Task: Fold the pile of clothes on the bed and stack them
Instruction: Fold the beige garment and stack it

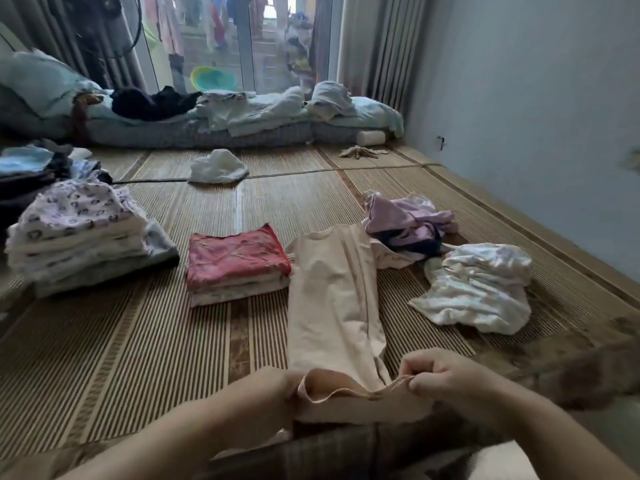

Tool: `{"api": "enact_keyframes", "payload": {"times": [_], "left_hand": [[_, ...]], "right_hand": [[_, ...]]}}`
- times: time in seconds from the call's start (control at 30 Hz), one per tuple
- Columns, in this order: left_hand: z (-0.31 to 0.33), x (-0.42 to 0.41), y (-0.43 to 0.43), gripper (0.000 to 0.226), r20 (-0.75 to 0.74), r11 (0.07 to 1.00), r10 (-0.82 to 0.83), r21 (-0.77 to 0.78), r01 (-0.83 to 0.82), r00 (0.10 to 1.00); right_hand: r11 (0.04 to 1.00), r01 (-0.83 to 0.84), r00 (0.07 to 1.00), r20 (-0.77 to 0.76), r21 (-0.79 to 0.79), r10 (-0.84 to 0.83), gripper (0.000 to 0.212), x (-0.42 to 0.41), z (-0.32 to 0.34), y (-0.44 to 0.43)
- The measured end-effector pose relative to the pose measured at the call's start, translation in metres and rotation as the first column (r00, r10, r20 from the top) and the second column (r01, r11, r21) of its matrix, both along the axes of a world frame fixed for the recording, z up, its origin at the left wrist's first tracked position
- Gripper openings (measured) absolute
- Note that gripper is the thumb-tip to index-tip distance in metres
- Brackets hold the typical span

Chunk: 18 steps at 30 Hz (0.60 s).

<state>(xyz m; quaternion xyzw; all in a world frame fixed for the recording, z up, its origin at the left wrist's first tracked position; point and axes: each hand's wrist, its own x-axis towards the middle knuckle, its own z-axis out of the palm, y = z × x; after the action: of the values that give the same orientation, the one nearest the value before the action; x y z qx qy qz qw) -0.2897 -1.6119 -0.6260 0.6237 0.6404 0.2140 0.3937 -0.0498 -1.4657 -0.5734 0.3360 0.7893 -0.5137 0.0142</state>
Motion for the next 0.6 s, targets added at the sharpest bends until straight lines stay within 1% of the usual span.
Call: {"api": "enact_keyframes", "payload": {"times": [0.03,0.07,0.13,0.2,0.27,0.33,0.37,0.4,0.43,0.47,0.5,0.53,0.57,0.6], "left_hand": [[0.003,0.0,-0.002,0.041,0.129,0.999,0.018,-0.048,-0.012,0.991],[0.008,-0.001,-0.003,0.038,0.218,0.996,0.044,-0.086,-0.026,0.975],[0.013,-0.007,0.002,0.029,0.28,0.99,0.113,-0.109,-0.085,0.953],[0.016,-0.014,0.015,0.022,0.307,0.972,0.23,-0.115,-0.204,0.923],[0.015,-0.022,0.036,0.021,0.302,0.932,0.363,-0.098,-0.35,0.881],[0.014,-0.026,0.059,0.017,0.248,0.88,0.468,-0.04,-0.474,0.848],[0.012,-0.028,0.067,0.016,0.179,0.855,0.511,-0.003,-0.518,0.841],[0.008,-0.029,0.072,0.026,0.057,0.834,0.546,0.05,-0.549,0.836],[0.001,-0.03,0.072,0.041,-0.089,0.827,0.56,0.121,-0.549,0.824],[-0.005,-0.03,0.069,0.052,-0.197,0.836,0.546,0.202,-0.511,0.815],[-0.009,-0.029,0.062,0.059,-0.243,0.853,0.506,0.282,-0.438,0.828],[-0.014,-0.028,0.055,0.062,-0.265,0.884,0.419,0.336,-0.324,0.868],[-0.019,-0.028,0.048,0.065,-0.293,0.918,0.298,0.348,-0.189,0.909],[-0.024,-0.027,0.042,0.07,-0.338,0.95,0.165,0.307,-0.057,0.927]], "right_hand": [[0.998,-0.012,1.0,-0.022,-0.062,0.011,0.005,-0.001,0.002,-0.001],[0.994,-0.012,0.999,-0.046,-0.106,0.007,0.005,-0.004,0.005,0.0],[0.991,0.027,0.995,-0.091,-0.131,-0.039,0.006,-0.013,0.01,0.006],[0.989,0.116,0.985,-0.118,-0.094,-0.127,0.007,-0.028,0.014,0.019],[0.972,0.235,0.964,-0.134,0.013,-0.231,0.01,-0.044,0.011,0.037],[0.913,0.357,0.932,-0.139,0.197,-0.334,0.014,-0.059,0.002,0.052],[0.873,0.407,0.913,-0.148,0.268,-0.38,0.022,-0.065,-0.004,0.056],[0.842,0.437,0.899,-0.157,0.317,-0.408,0.034,-0.07,-0.012,0.058],[0.816,0.445,0.896,-0.169,0.37,-0.412,0.043,-0.071,-0.02,0.056],[0.79,0.43,0.903,-0.197,0.437,-0.383,0.046,-0.071,-0.029,0.053],[0.768,0.392,0.92,-0.236,0.507,-0.313,0.045,-0.069,-0.037,0.048],[0.755,0.327,0.941,-0.269,0.568,-0.205,0.041,-0.064,-0.046,0.041],[0.74,0.234,0.961,-0.268,0.63,-0.076,0.037,-0.058,-0.054,0.033],[0.702,0.115,0.975,-0.216,0.703,0.057,0.037,-0.053,-0.062,0.027]]}}
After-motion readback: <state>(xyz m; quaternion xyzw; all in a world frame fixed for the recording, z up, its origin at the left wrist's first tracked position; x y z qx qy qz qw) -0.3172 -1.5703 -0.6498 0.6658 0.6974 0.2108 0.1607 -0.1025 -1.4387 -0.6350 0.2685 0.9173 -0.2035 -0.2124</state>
